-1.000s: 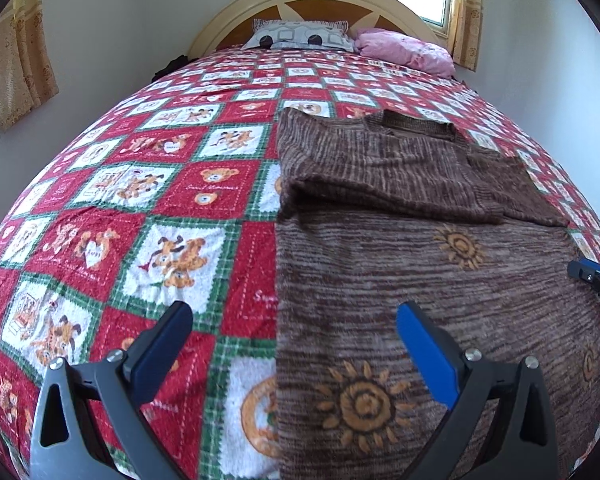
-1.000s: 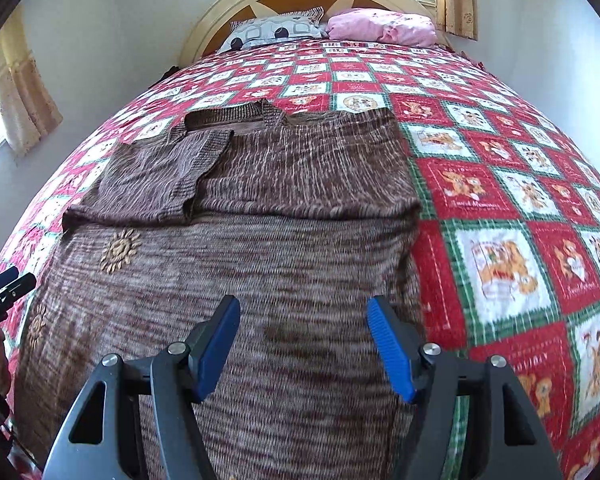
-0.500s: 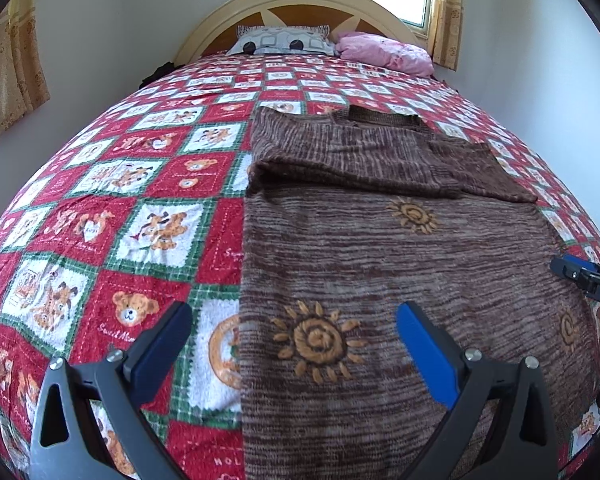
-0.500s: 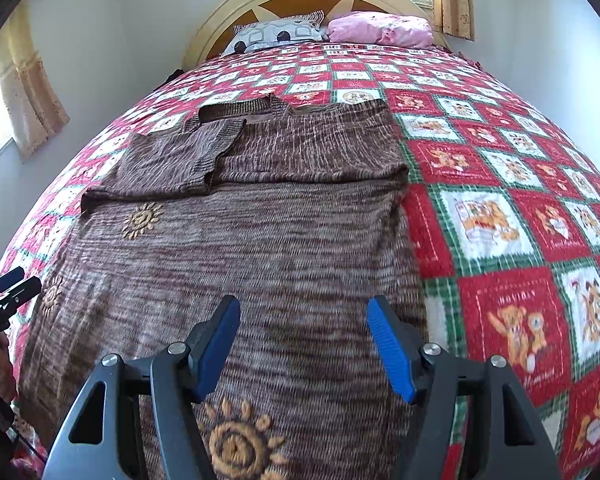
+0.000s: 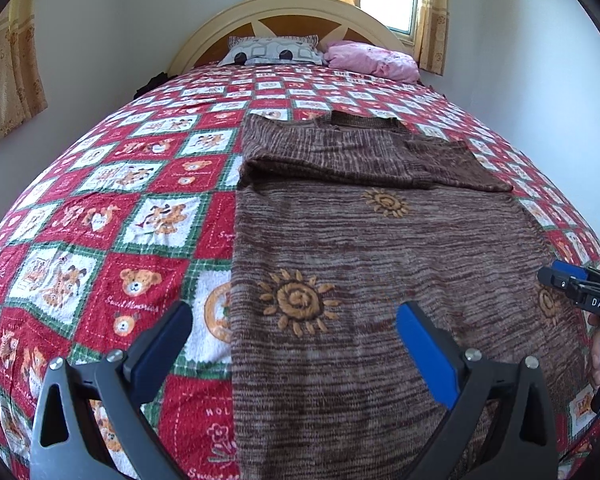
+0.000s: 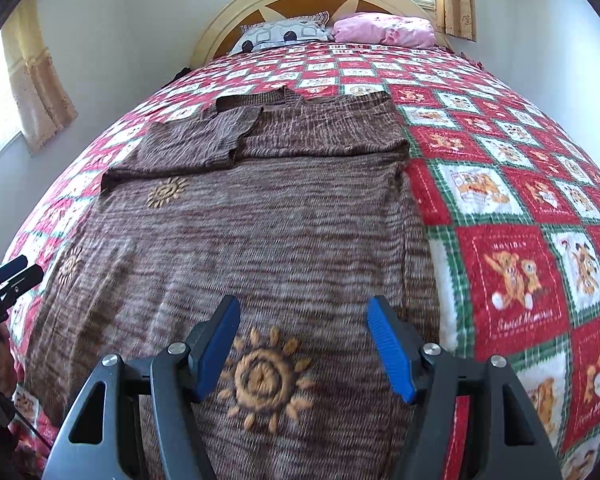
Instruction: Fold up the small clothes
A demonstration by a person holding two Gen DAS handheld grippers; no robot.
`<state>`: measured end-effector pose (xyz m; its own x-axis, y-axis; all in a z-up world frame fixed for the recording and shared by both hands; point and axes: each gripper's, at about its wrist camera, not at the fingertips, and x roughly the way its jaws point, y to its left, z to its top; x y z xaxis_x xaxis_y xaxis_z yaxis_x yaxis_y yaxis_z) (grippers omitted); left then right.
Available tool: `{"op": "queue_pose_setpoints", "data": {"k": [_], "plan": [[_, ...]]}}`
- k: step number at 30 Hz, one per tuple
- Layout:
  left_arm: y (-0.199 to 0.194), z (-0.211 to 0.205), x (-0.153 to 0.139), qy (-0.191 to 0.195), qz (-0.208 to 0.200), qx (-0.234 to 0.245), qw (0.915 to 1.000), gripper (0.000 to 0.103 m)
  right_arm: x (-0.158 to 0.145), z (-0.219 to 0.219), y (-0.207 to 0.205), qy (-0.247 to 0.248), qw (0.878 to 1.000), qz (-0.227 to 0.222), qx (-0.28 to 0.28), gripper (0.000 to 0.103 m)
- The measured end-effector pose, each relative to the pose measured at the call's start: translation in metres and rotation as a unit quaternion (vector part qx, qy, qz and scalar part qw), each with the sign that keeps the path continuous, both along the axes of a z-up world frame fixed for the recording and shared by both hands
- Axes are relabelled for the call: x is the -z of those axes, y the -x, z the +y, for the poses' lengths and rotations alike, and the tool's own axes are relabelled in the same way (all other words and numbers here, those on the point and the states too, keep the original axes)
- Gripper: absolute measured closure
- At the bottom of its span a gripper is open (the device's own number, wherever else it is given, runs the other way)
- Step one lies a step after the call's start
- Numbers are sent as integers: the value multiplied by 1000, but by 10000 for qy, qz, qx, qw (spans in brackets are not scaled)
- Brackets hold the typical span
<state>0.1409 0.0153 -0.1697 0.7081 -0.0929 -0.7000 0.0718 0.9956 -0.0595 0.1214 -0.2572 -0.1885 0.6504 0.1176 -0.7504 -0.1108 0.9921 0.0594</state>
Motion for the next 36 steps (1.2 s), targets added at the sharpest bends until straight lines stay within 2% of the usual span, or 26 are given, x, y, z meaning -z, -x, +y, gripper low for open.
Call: {"op": "queue_pose_setpoints", "data": {"k": [23, 29, 36], "plan": [[47, -9, 4, -200, -69, 313, 9993, 0, 9, -3, 60, 79, 9999, 62, -7, 36], [65, 7, 18, -531, -44, 215, 9983, 0, 13, -7, 76, 117, 9999, 45, -78, 36], [84, 26, 22, -302, -2, 95, 9995, 0, 18, -13, 98, 176, 9998, -2, -52, 36]]}}
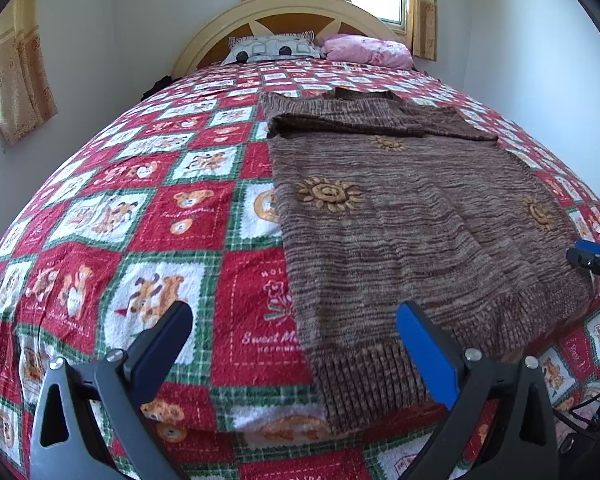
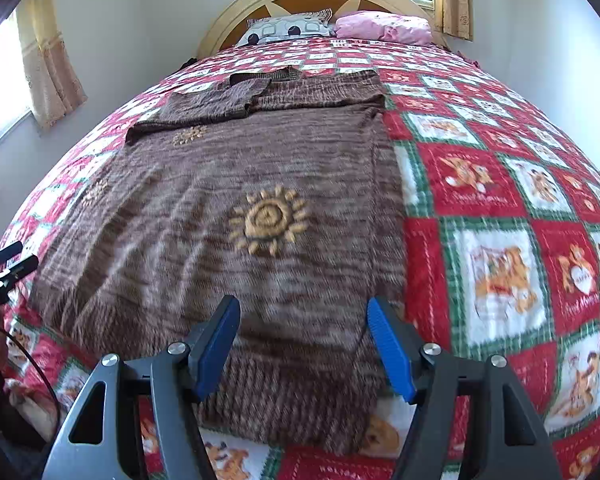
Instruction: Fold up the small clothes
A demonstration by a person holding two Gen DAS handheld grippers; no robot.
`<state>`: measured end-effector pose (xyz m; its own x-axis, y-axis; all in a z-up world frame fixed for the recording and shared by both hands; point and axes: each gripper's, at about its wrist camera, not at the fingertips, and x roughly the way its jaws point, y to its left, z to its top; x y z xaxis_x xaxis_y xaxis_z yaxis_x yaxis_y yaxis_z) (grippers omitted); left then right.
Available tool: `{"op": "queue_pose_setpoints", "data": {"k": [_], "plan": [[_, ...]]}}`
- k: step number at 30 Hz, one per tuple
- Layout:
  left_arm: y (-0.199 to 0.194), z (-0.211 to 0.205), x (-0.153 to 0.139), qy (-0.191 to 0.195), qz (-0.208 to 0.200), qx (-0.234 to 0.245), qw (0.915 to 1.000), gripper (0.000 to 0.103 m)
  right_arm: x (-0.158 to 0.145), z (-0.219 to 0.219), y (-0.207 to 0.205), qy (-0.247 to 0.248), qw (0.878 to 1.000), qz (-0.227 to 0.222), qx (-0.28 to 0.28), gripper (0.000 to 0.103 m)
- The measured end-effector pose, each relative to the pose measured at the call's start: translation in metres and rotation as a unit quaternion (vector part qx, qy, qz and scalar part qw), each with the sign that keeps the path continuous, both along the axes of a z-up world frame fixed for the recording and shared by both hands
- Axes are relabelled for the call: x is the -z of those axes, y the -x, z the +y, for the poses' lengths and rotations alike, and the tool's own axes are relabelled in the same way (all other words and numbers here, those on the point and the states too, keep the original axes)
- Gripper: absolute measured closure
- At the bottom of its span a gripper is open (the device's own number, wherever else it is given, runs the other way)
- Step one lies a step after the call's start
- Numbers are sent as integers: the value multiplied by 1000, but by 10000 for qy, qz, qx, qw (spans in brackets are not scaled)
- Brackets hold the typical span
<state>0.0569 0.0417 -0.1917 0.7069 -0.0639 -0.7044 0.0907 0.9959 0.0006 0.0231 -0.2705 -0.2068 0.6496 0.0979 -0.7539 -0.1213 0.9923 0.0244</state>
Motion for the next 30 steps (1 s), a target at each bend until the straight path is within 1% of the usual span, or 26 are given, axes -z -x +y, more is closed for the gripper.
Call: {"op": "queue_pose_setpoints", "data": {"k": [3, 5, 7, 10, 12, 14, 16, 17, 18, 19, 26, 30], "plan": [[3, -2, 2, 99, 57, 101, 9999, 0, 2, -3, 13, 32, 10000, 11, -42, 36], [3, -3, 5, 203, 153, 142, 9996, 7, 2, -8, 23, 19, 10000, 54, -48, 36], [2, -4, 10, 360, 314, 219, 9986, 19, 4, -15, 29, 2, 9999, 125, 14, 36], [3, -7, 17, 497, 455, 241, 9974, 25, 5, -29, 40, -62, 9998, 137, 162, 36], [8, -10, 18, 404, 356, 219, 9983, 27, 5, -37, 43, -115, 9995, 149, 262, 36], [9, -12, 18, 390, 343, 239, 9984, 33, 5, -42, 44, -214, 9992, 151, 315, 36], [12, -13, 17, 416, 341, 276, 9982, 44, 5, -45, 43, -307, 9988, 142, 350, 36], [14, -14, 17, 404, 332, 300, 9982, 48, 5, -45, 43, -341, 9987, 135, 350, 36], [15, -14, 17, 407, 324, 331, 9981, 55, 5, -45, 43, -370, 9987, 137, 320, 36], [17, -14, 16, 403, 323, 340, 9981, 59, 5, -44, 43, -394, 9987, 146, 293, 36], [17, -12, 16, 473, 372, 320, 9977, 60, 5, -51, 46, -655, 9973, 179, 268, 36], [18, -16, 18, 438, 328, 392, 9977, 52, 6, -46, 46, -836, 9963, 165, 129, 36]]}}
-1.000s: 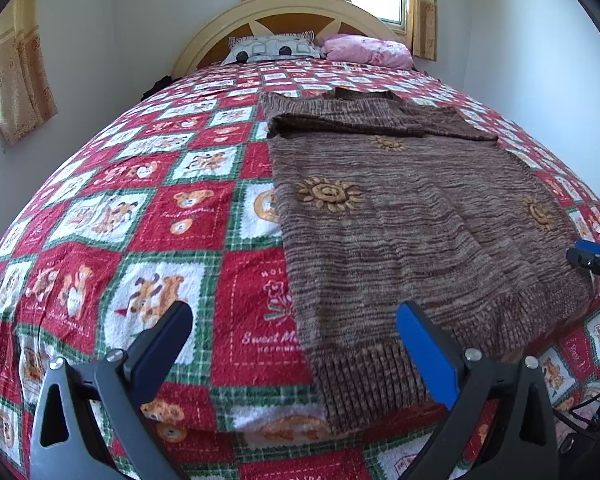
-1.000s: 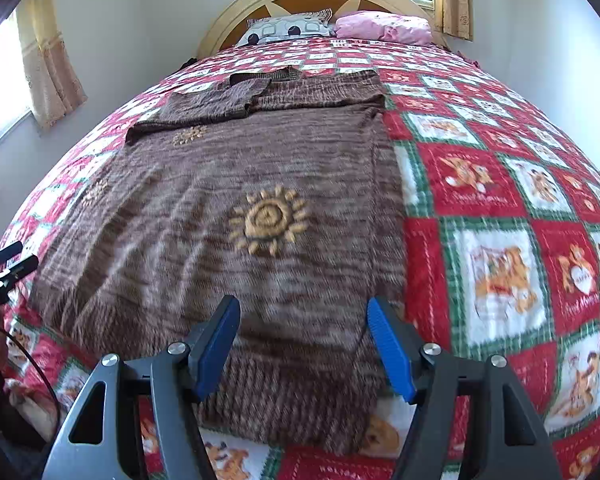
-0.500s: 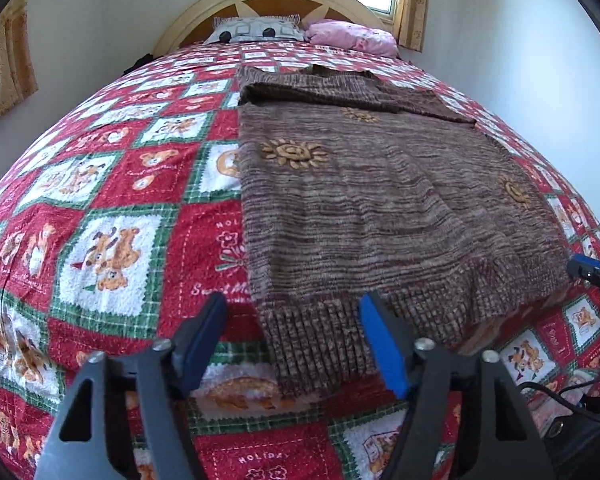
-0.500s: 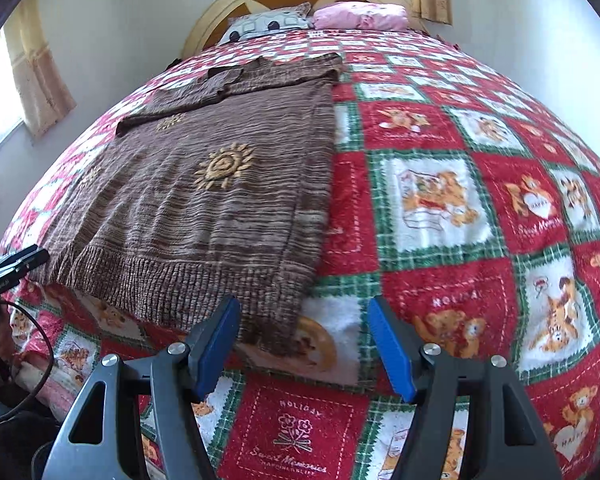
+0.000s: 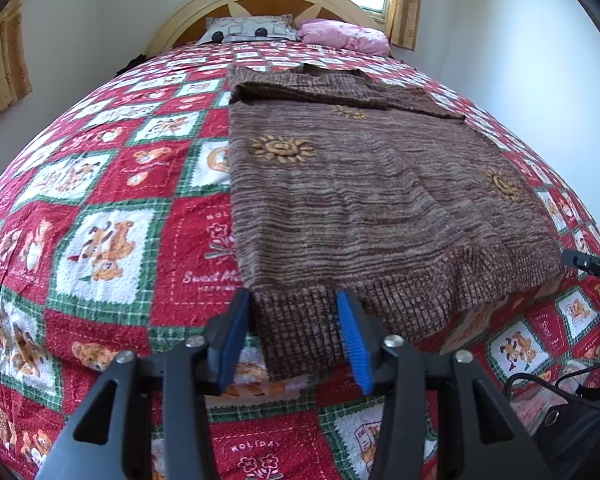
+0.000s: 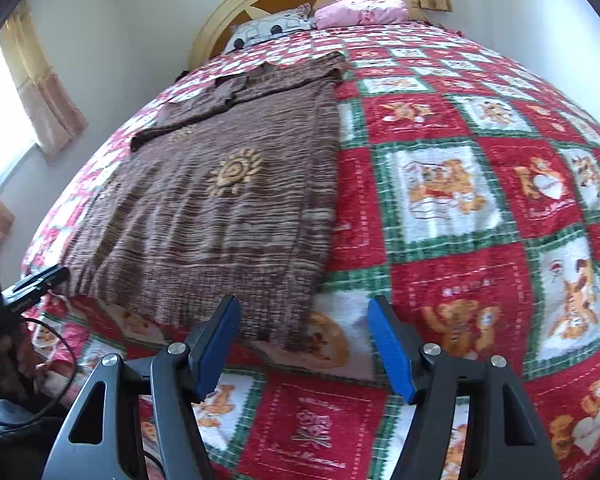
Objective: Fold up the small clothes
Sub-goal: 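Move both tools down to the ribbed sweater hem, then grasp the hem with both tools and fold it up toward the collar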
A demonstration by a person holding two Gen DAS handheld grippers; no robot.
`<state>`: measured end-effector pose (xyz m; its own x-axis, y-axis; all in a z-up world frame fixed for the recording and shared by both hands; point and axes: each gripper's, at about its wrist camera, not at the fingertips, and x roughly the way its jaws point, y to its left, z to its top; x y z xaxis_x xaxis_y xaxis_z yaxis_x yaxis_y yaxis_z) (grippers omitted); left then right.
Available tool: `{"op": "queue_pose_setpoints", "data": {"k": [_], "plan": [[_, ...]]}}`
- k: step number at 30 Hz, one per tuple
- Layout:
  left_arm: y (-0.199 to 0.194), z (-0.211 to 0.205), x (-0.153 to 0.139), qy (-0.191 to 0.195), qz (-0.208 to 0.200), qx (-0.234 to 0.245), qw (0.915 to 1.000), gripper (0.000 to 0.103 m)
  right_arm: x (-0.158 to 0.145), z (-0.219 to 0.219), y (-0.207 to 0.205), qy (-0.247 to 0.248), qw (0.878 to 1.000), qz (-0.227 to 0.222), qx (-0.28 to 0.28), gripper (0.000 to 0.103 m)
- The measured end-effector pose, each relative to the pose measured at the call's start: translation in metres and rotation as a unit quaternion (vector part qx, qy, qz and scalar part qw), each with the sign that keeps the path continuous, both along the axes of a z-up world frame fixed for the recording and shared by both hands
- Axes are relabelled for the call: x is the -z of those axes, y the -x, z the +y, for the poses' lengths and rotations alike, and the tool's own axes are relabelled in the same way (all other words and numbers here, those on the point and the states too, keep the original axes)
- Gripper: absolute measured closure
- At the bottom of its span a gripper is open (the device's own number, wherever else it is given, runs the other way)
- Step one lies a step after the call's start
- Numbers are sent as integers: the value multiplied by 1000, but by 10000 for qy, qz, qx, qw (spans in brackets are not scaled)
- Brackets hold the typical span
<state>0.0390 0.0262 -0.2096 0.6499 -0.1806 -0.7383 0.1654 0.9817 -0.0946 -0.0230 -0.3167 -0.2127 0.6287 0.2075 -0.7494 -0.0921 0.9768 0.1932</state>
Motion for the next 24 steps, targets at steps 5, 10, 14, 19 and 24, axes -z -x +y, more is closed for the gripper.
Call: {"op": "queue_pose_setpoints", "data": {"k": [5, 10, 14, 19, 24], "plan": [[1, 0, 0, 131, -50, 127, 9998, 54, 4, 16, -2, 255, 9995, -83, -156, 50], [1, 9, -2, 544, 32, 341, 9979, 94, 3, 5, -2, 78, 9998, -93, -166, 96], [5, 18, -15, 827, -180, 398, 9956, 94, -11, 2, 5, -93, 9989, -374, -282, 98], [9, 31, -33, 1215, -478, 412, 9906, 94, -35, -2, 14, -467, 9949, -807, -380, 98], [5, 36, -41, 1486, -558, 426, 9864, 94, -46, -7, 13, -875, 9914, -899, -366, 98]]}}
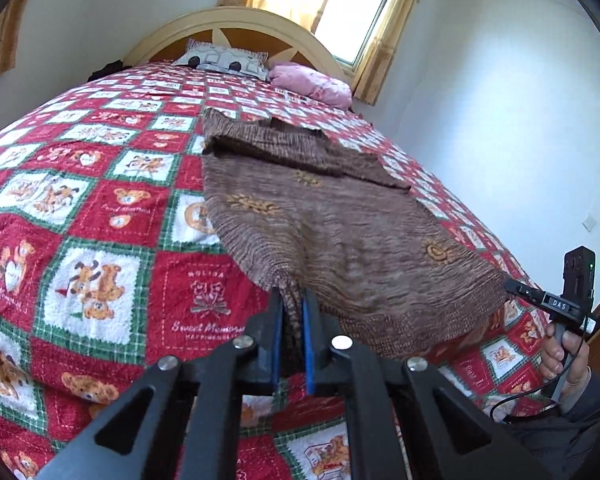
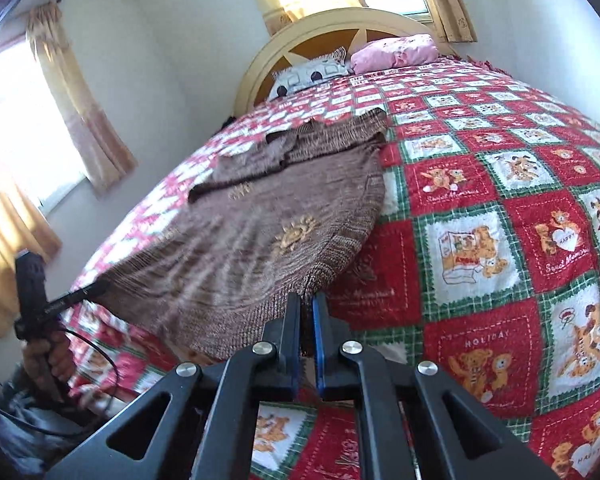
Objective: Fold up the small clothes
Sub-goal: 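Grasp the hem with both tools and fold it up toward the collar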
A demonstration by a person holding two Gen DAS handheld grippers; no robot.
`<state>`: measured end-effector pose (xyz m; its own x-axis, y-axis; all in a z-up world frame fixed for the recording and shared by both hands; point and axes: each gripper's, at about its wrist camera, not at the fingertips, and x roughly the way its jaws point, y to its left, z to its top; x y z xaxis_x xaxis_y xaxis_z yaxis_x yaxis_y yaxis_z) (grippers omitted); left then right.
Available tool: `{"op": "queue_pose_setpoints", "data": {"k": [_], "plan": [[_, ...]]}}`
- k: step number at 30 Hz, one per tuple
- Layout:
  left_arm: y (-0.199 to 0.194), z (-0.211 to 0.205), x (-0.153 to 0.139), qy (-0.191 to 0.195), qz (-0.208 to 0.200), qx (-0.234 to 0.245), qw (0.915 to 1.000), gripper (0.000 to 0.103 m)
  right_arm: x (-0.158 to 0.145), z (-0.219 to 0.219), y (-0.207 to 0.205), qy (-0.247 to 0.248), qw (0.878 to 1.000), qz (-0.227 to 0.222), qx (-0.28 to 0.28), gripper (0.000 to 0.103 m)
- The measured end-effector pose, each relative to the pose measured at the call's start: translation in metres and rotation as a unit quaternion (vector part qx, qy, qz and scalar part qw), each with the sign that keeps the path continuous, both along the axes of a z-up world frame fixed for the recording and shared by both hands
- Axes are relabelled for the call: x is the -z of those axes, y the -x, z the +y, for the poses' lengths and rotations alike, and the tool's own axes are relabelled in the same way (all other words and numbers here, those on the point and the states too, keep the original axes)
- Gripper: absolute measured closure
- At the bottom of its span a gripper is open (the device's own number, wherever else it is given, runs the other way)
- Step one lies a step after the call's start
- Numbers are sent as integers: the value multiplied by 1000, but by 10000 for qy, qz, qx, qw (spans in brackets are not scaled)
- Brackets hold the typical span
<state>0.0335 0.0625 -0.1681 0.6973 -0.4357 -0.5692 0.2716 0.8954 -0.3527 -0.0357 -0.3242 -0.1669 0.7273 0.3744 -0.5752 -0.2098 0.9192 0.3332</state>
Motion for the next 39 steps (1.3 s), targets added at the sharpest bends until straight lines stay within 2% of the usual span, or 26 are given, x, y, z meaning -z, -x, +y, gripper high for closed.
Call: {"op": "queue_pose_setpoints", "data": {"k": [6, 11, 16, 23, 29, 33, 39], "plan": [[-8, 5, -14, 231, -167, 52, 9996, 94, -21, -4, -8, -453, 9988, -187, 42, 98], [-28, 14, -31, 491, -317, -51, 9983, 94, -48, -4, -25, -535, 9970, -534, 138, 98], [-58, 16, -45, 636, -415, -140, 9970, 95, -63, -3, -55, -575, 9964, -604, 161, 98], [-111, 7, -68, 493, -590, -127, 9970, 95, -83, -7, -116, -715, 9951, -629, 260, 98], [-172, 10, -82, 412, -587, -244, 9971, 95, -105, -10, -178, -778, 9945, -612, 337, 98], [-213, 11, -80, 408, -456, -298, 9977, 95, -110, -11, -220, -732, 9949, -545, 436, 98], [-275, 1, -64, 159, -168, -303, 9993, 95, -96, -16, -285, -759, 9950, -187, 616, 98]]}}
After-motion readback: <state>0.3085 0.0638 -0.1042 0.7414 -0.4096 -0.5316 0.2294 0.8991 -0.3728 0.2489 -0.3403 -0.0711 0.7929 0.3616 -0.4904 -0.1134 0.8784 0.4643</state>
